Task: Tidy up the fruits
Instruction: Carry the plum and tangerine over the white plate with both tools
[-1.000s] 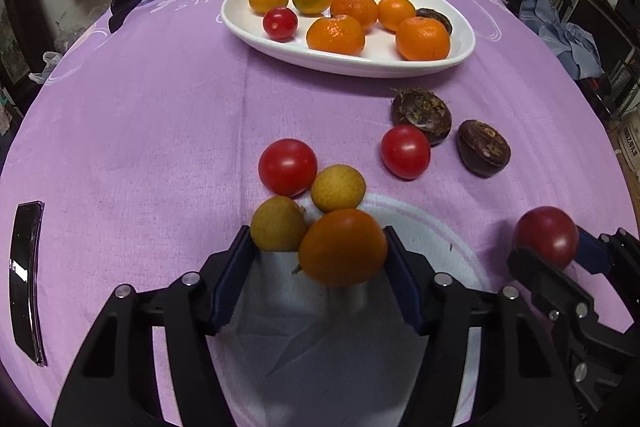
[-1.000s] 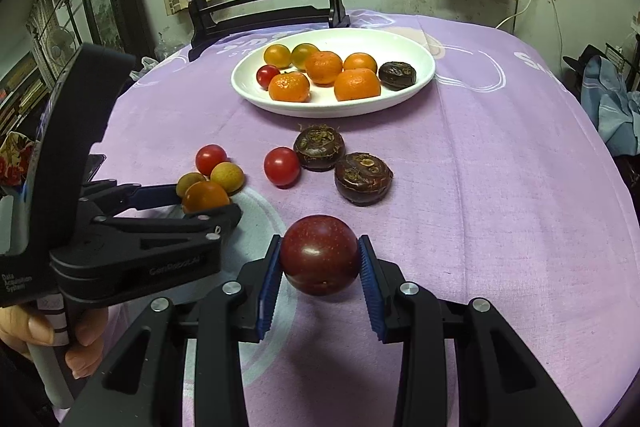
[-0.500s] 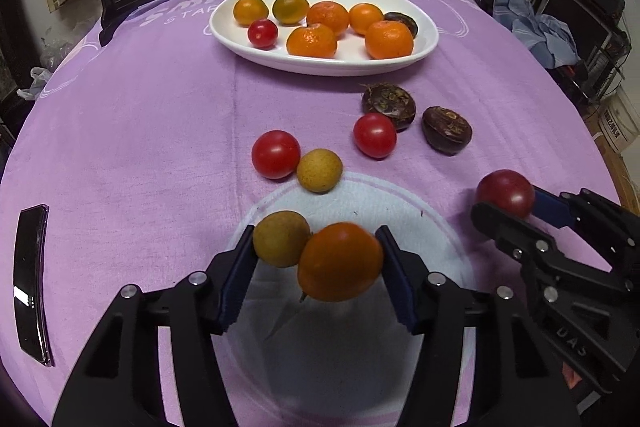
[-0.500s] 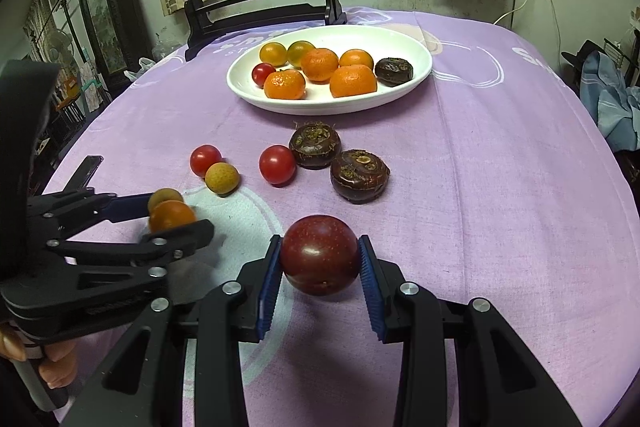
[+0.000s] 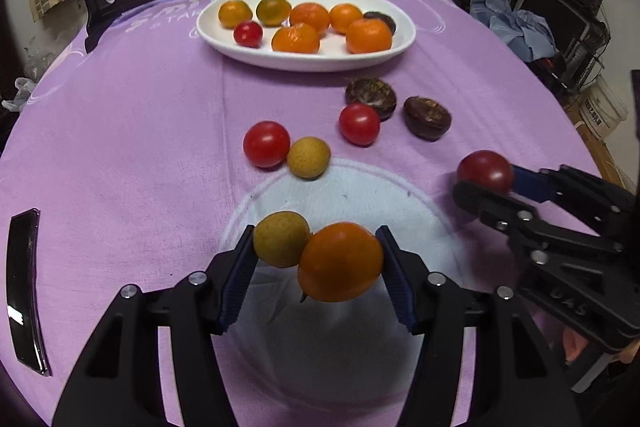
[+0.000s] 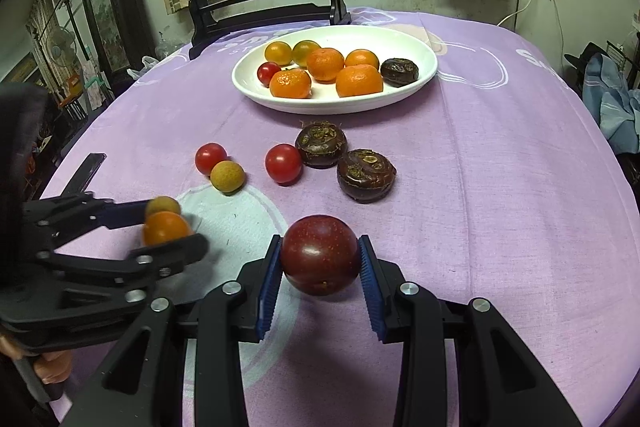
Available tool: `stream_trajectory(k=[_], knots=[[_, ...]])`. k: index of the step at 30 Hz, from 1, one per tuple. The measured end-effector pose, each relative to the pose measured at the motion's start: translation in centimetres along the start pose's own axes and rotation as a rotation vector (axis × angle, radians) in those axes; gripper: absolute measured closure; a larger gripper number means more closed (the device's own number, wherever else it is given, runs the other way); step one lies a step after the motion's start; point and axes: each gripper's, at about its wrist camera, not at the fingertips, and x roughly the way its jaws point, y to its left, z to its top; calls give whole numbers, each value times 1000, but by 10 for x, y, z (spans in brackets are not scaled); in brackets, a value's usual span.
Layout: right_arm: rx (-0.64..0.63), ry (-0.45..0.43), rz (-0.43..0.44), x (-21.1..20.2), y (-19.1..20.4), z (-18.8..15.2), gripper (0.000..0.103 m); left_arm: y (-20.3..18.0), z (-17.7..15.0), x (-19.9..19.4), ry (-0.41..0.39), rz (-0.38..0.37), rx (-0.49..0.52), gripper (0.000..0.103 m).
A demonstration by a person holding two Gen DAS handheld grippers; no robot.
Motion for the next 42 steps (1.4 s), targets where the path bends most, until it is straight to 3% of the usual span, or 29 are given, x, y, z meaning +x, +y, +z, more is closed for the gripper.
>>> stream_trajectory(k=[6,11,18,22,27,29,42], knots=[[-14,5,3,0,3,-1,65,7,-1,9,18,4,-9,43],[-18,6,5,0,4,-1,65,12,-4,-6,-13,44,-23,27],[-31,4,8,-1,7,-1,65,3,-21,-9,35,46,-20,27],[-28,-3,11,-4,7,-1,65,-8,-21,1,59,43,-3,40],[-29,-13,17,-7,7,-1,65,-9,-12,6,50,51,-25,45],[-33,-16,20,-8,8,-1,65,-9,-10,6,45,43,-32,63],[-41,-15,20,-7,9,-2,65,-9,-17,-16,8,25,15,63]])
